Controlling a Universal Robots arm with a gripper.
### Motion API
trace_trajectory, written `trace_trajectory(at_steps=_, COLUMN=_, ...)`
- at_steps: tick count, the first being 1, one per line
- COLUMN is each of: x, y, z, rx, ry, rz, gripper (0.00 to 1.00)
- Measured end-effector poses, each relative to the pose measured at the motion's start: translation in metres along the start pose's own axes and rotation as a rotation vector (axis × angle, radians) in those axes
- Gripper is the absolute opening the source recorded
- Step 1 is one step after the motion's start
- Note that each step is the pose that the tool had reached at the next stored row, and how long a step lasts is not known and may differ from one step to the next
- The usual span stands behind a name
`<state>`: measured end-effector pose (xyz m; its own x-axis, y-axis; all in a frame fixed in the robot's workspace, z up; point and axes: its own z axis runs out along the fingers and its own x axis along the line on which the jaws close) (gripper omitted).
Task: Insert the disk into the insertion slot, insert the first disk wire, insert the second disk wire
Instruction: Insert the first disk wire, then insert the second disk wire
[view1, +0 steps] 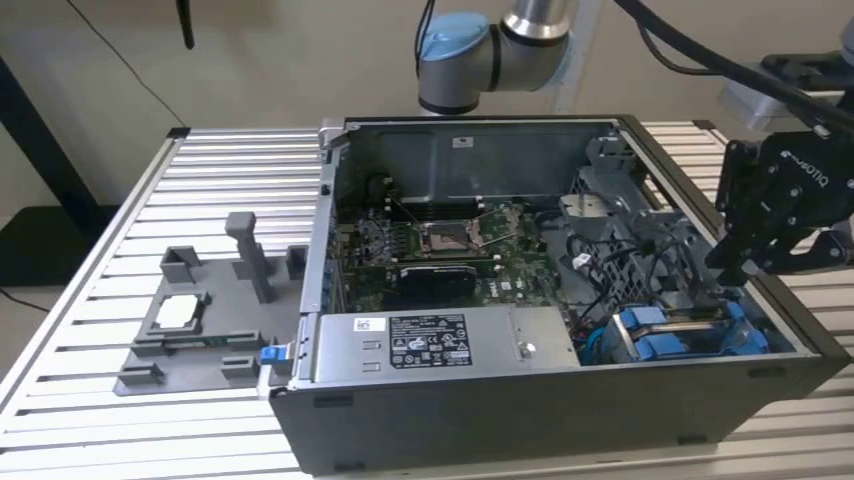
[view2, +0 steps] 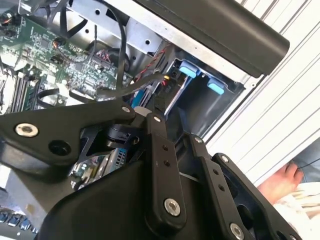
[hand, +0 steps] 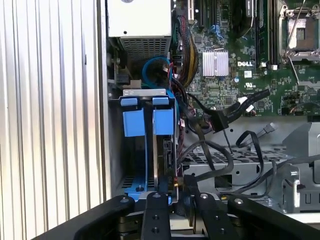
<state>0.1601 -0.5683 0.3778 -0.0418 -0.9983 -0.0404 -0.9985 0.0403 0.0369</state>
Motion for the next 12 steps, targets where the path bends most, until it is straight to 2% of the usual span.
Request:
trace_trajectory(at_steps=2, x=-0.0011, y=0.0028, z=0.0002, rx=0.0043, ry=-0.0003, rz=0.001, gripper=0.27)
trace_trajectory(at_steps=8, x=-0.0013, y=0.0031, z=0.0002, rx=0.0044, ry=0.0001, rz=0.001, gripper=0.27)
trace_trajectory(at_steps=12, x=-0.0022, y=0.0067, z=0.0, rx=0.0071, ry=-0.0001, rz=0.001, gripper=0.27)
